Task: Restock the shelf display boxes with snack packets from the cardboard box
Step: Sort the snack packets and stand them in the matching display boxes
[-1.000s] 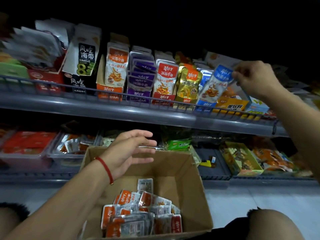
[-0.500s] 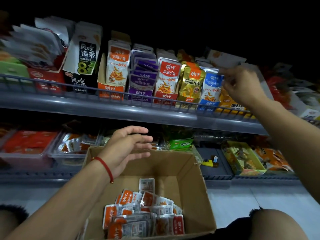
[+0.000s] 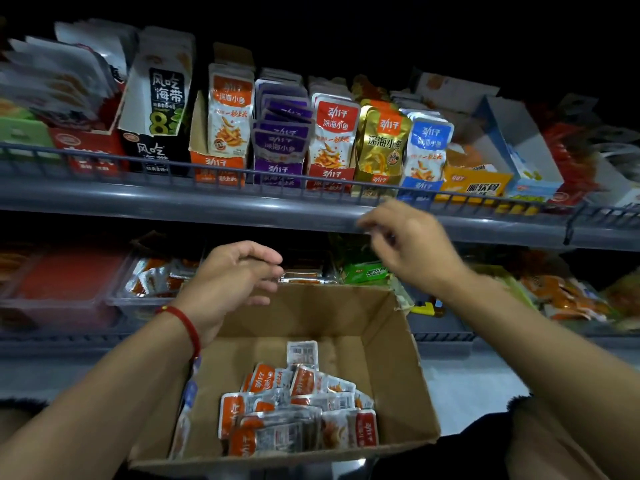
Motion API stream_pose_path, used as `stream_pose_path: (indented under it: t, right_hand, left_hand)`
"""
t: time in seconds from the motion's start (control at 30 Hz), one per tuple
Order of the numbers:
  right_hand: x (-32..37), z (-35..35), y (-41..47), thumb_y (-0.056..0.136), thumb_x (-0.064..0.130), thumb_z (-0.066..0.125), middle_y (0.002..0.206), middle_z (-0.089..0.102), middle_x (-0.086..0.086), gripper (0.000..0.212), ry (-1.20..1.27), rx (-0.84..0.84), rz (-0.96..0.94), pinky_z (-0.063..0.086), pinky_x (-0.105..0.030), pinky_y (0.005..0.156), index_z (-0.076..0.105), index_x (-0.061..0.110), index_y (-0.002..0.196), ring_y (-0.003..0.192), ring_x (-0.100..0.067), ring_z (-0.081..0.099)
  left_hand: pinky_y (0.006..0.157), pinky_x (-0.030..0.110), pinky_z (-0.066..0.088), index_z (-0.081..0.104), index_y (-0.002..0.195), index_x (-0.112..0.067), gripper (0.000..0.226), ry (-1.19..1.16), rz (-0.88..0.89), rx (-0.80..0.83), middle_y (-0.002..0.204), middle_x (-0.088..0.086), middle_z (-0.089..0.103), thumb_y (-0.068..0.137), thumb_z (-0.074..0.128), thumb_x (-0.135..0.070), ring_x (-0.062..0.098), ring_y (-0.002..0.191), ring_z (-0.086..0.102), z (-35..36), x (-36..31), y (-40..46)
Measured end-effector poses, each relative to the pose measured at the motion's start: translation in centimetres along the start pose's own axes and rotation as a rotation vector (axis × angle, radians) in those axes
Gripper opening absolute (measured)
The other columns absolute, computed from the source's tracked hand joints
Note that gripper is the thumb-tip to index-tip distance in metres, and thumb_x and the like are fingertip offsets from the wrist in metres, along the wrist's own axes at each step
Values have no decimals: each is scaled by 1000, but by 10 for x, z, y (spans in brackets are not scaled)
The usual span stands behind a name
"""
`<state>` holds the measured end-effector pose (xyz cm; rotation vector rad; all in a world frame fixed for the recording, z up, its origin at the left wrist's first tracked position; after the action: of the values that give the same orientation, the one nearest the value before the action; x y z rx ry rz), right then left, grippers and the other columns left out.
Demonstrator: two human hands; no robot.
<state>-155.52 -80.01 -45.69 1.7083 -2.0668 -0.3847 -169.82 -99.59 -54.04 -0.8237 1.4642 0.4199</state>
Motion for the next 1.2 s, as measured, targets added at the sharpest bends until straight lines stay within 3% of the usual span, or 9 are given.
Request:
stream_pose_path:
  t: [0.23, 0.4, 0.5, 0.6, 0.7, 0.87, 0.97, 1.03, 1.2]
  right_hand:
    - [54, 142, -29, 92, 24, 59, 96, 70, 5, 20, 272, 448, 60, 54, -32, 77, 72, 25, 107, 85, -12, 63]
    - [111, 241, -39, 95, 27, 67, 98, 72, 3, 15, 572, 830, 271, 51, -29, 84, 72, 22, 108, 92, -15, 64]
    - [145, 287, -40, 100, 26, 62, 85, 62, -3, 11, 702, 1006, 358, 49, -31, 68, 65, 17, 105, 83, -21, 59]
    - [161, 325, -40, 101, 39, 59, 80, 62, -8, 28, 699, 1108, 468, 49, -31, 59, 59, 12, 99, 70, -23, 60]
    - [164, 358, -45, 100, 39, 60, 81, 65, -17, 35, 686, 1136, 543, 53, -38, 66, 57, 8, 83, 67, -26, 60]
    - [145, 371, -56, 98, 25, 63, 91, 73, -25, 32, 712, 1091, 661, 52, -36, 57, 69, -6, 100, 67, -34, 66]
    - [121, 355, -62, 95, 9, 62, 87, 73, -19, 26, 754, 974, 752, 53, -31, 50, 63, 7, 121, 57, -24, 68]
    - [102, 334, -67, 95, 3, 61, 73, 68, -15, 16, 855, 877, 843, 46, -26, 44, 61, 8, 110, 46, -15, 60]
    - [63, 263, -78, 96, 8, 66, 100, 76, -20, 13, 990, 811, 922, 55, -27, 66, 71, 4, 107, 78, -20, 69]
  left_hand:
    - [54, 12, 48, 69, 83, -17, 20, 516, 110, 67, 71, -6, 65, 91, 65, 1, -4, 59, 57, -42, 18, 2]
    - [55, 10, 41, 69, 81, -18, 16, 635, 64, 4, 64, -16, 63, 89, 68, -4, -7, 56, 57, -69, 31, 13]
    - [56, 12, 38, 70, 88, -16, 8, 708, 36, -6, 72, -14, 61, 89, 67, -9, 2, 66, 56, -72, 33, 17]
    - [55, 13, 38, 71, 94, -15, 6, 714, -15, -18, 76, -12, 61, 90, 66, -13, 2, 69, 56, -77, 33, 20]
    - [58, 20, 41, 71, 95, -19, 7, 722, -42, -18, 80, -13, 61, 91, 65, -18, 4, 72, 57, -80, 30, 22]
    - [58, 21, 40, 69, 94, -25, 6, 719, -37, 8, 75, -16, 55, 92, 64, -23, 2, 66, 51, -78, 25, 26]
    - [62, 23, 44, 69, 96, -26, 5, 707, -62, 32, 85, -14, 58, 93, 64, -27, 7, 76, 55, -71, 25, 26]
    - [73, 25, 48, 71, 94, -26, 5, 719, -56, 30, 85, -14, 60, 91, 68, -28, 14, 86, 61, -66, 26, 27]
    - [82, 23, 48, 74, 101, -18, 12, 815, -8, 111, 81, -13, 60, 91, 68, -22, 11, 89, 61, -37, 27, 20]
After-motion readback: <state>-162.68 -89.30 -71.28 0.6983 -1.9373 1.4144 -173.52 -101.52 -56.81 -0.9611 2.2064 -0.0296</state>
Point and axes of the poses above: each hand's wrist, its own y-axis towards the middle knuckle, its own z-axis out of the palm, x = y × z, the point moved 7 cm from there along y, towards the middle knuckle
